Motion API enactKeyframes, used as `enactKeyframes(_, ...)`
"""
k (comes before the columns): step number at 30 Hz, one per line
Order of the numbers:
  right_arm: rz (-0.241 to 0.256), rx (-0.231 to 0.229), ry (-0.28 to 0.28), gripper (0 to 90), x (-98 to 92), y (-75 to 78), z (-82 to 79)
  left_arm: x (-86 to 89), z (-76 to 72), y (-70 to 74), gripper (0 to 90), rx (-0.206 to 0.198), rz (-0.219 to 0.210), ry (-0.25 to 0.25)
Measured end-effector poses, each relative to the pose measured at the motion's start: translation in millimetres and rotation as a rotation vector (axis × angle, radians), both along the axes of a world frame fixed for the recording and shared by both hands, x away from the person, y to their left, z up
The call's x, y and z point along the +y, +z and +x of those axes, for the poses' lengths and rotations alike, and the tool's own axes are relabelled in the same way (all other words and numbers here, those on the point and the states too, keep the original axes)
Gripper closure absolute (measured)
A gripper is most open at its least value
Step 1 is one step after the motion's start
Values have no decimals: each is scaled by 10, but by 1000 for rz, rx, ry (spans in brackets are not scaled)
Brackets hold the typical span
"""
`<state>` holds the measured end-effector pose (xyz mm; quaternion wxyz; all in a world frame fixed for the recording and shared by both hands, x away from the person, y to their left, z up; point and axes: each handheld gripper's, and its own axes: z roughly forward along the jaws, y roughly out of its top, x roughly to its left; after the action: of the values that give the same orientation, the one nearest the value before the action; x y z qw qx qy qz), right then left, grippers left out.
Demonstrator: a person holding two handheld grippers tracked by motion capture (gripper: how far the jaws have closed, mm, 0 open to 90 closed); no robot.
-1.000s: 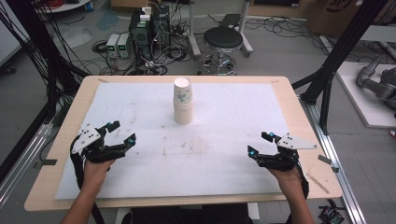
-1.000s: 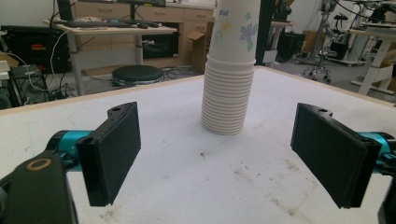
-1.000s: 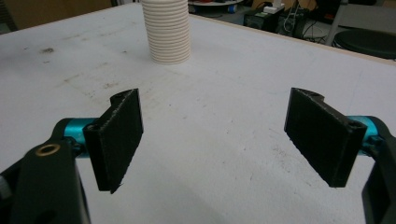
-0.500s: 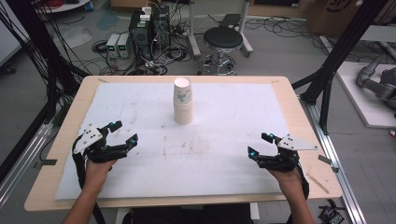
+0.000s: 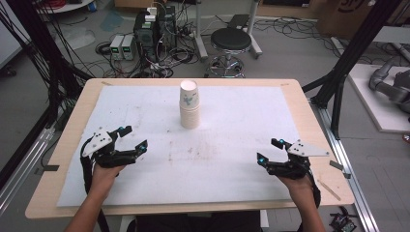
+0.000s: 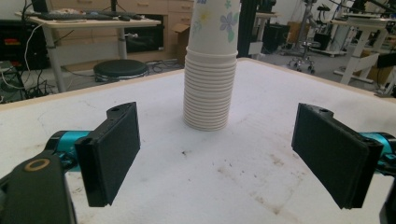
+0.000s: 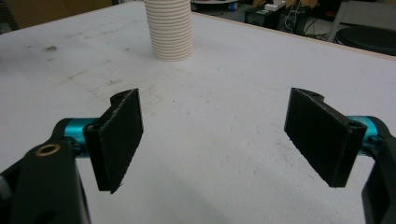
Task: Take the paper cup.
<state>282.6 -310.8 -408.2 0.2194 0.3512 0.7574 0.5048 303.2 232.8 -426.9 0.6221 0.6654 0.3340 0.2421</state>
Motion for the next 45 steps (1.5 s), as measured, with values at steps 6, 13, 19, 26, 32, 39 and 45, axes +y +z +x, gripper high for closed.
enactKeyframes(6, -6, -1, 4, 199, 11, 8, 11, -38, 34, 77, 155, 2, -11, -17)
enactKeyframes(13, -6, -1, 7, 199, 32, 15, 11, -181, 208, 251, 155, -4, -5, -43)
enactKeyframes(19, -6, -1, 12, 199, 42, 20, 15, -352, 396, 449, 155, -1, 12, -80)
enactKeyframes(26, -7, 3, 17, 199, 52, 19, 16, -584, 709, 669, 155, 41, 40, -126)
enactKeyframes(32, -6, -3, 19, 199, 57, 27, 19, -776, 974, 807, 156, 52, 51, -134)
enactKeyframes(39, -4, 0, 19, 199, 64, 28, 8, -988, 1249, 862, 156, 89, 94, -137)
enactKeyframes(45, -4, -1, 25, 199, 67, 21, 11, -1106, 1432, 910, 157, 104, 105, -118)
